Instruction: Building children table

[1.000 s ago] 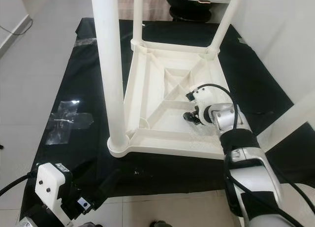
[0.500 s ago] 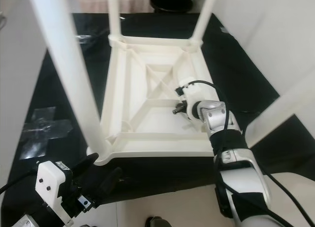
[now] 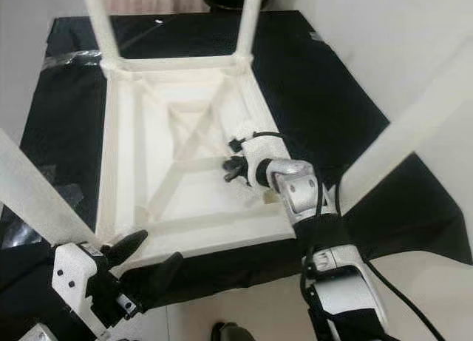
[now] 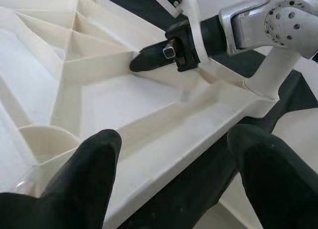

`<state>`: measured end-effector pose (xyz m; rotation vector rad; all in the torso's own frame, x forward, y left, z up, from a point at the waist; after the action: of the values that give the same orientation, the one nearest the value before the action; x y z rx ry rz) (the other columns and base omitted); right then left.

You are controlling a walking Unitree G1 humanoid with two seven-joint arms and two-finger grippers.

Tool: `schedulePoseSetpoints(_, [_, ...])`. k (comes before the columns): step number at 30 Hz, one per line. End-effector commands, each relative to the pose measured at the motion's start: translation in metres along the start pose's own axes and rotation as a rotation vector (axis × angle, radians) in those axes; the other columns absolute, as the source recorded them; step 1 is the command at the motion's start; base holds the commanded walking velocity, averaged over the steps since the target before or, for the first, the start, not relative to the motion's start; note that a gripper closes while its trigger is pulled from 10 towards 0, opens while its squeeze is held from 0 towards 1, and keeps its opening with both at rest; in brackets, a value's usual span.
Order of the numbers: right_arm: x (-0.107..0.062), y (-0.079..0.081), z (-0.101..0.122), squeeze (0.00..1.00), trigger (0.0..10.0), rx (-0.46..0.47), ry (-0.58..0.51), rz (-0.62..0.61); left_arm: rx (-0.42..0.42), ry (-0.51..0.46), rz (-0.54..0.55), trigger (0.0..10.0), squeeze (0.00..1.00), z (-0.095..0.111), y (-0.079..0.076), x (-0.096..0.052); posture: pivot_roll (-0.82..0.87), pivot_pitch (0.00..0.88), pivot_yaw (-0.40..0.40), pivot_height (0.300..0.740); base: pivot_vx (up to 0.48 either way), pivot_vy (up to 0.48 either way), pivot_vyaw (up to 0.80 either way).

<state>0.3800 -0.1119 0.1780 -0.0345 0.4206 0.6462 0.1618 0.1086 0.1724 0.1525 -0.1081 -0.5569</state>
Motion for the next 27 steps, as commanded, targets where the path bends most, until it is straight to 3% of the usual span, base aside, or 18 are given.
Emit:
schedulePoseSetpoints(1, [0.006,0.033,0.011,0.0,0.0,-0.023,-0.064,0.161,-0.001,0.025,-0.015,10.0,0.0,-0.004,-0.001,-0.002,0.06,0.204,-0.085,0.74,0.0,0.0,0.0])
schedulePoseSetpoints(6, [0.012,0.041,0.009,0.0,0.0,-0.027,-0.047,0.137,0.0,0.025,-0.017,10.0,0.0,-0.004,-0.001,-0.002,0.07,0.204,-0.085,0.74,0.0,0.0,0.0])
schedulePoseSetpoints(10, [0.029,0.061,0.016,0.0,0.0,0.035,-0.03,0.024,0.001,0.027,-0.017,10.0,0.0,-0.004,-0.001,-0.002,0.06,0.203,-0.085,0.74,0.0,0.0,0.0])
schedulePoseSetpoints(11, [0.031,0.065,0.019,0.0,2.4,0.045,-0.037,0.002,0.001,0.027,-0.018,10.0,0.0,-0.004,-0.001,-0.002,0.07,0.203,-0.085,0.74,0.0,0.0,0.0])
schedulePoseSetpoints(12, [0.031,0.065,0.019,0.0,2.4,0.045,-0.037,0.002,0.001,0.027,-0.018,10.0,0.0,-0.004,-0.001,-0.002,0.07,0.203,-0.085,0.74,0.0,0.0,0.0])
schedulePoseSetpoints(13, [0.034,0.071,0.024,0.0,10.0,0.059,-0.056,-0.012,0.0,0.027,-0.019,10.0,0.0,-0.004,-0.001,-0.001,0.06,0.2,-0.086,0.74,0.0,0.0,0.0])
schedulePoseSetpoints(19, [0.04,0.086,0.044,0.0,10.0,0.102,-0.142,-0.075,-0.001,0.025,-0.021,10.0,0.0,-0.005,-0.001,0.0,0.06,0.195,-0.091,0.74,0.0,0.0,0.0])
schedulePoseSetpoints(27, [0.039,0.114,0.055,0.02,10.0,0.106,-0.192,0.055,-0.002,0.023,-0.019,10.0,0.0,-0.006,-0.002,0.0,0.06,0.189,-0.096,0.74,0.0,0.0,0.0])
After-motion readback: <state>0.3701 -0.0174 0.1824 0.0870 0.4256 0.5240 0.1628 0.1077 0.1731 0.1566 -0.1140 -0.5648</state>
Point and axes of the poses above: a point about 5 cm out from each wrist's last joint towards the gripper, its own x axis pointing out of the wrist towards the gripper, its own z axis along the axis of the wrist's last joint, y = z × x, the point moved 2 cm from there along x, pointing out of the wrist towards the gripper, and after that the axes turned 14 degrees about x, right-handed, at the moved point
